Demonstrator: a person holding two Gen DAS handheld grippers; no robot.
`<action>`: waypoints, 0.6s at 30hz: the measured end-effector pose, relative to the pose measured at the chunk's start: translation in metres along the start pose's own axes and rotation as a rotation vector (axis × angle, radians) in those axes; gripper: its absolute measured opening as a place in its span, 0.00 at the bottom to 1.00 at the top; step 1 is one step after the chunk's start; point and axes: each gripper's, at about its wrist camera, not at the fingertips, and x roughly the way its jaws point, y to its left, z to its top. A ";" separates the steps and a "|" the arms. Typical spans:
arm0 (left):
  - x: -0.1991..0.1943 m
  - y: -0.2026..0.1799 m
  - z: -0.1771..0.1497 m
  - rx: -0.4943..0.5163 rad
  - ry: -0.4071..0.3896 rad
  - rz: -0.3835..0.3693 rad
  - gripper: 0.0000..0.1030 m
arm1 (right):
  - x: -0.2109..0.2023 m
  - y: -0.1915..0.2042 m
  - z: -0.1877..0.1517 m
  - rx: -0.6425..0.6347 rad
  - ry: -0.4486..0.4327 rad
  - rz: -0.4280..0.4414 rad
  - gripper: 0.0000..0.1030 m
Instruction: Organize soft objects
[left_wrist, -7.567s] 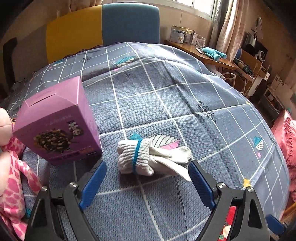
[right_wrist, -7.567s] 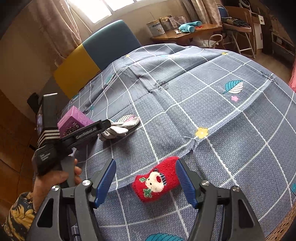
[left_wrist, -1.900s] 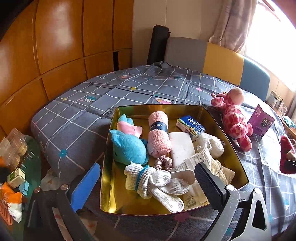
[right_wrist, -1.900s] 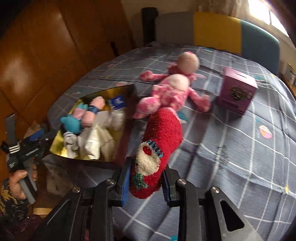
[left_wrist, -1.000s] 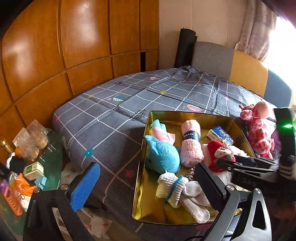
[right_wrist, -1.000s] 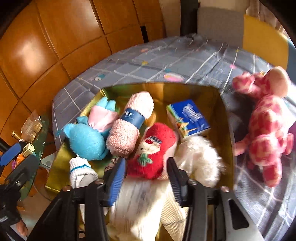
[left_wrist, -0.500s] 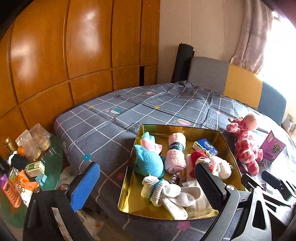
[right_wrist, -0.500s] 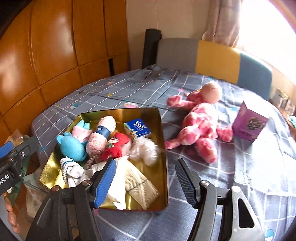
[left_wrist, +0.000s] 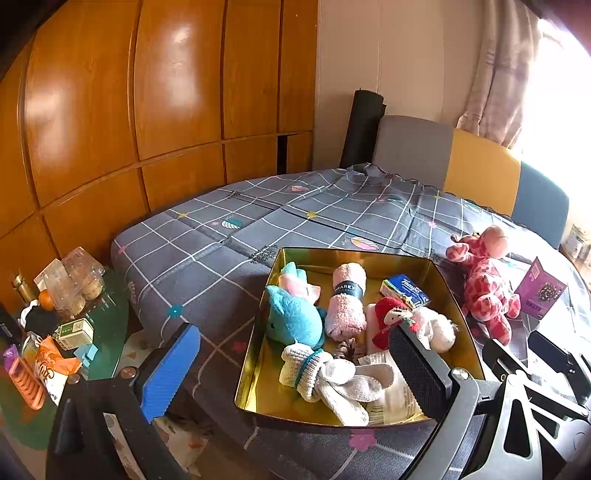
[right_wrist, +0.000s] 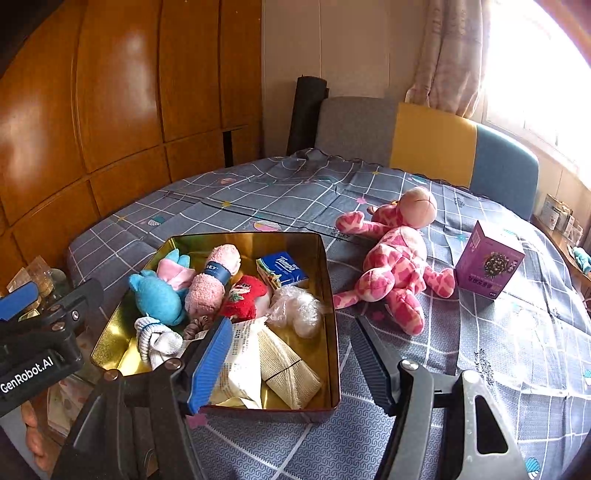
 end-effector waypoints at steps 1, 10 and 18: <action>0.000 0.000 0.000 -0.001 0.002 0.000 1.00 | 0.000 0.000 0.000 -0.001 0.000 -0.001 0.65; 0.003 0.002 0.000 -0.002 0.006 0.006 1.00 | 0.000 0.000 -0.001 0.003 0.000 0.003 0.65; 0.005 0.001 -0.001 0.003 0.014 0.008 1.00 | 0.002 -0.001 -0.001 0.008 0.007 0.005 0.65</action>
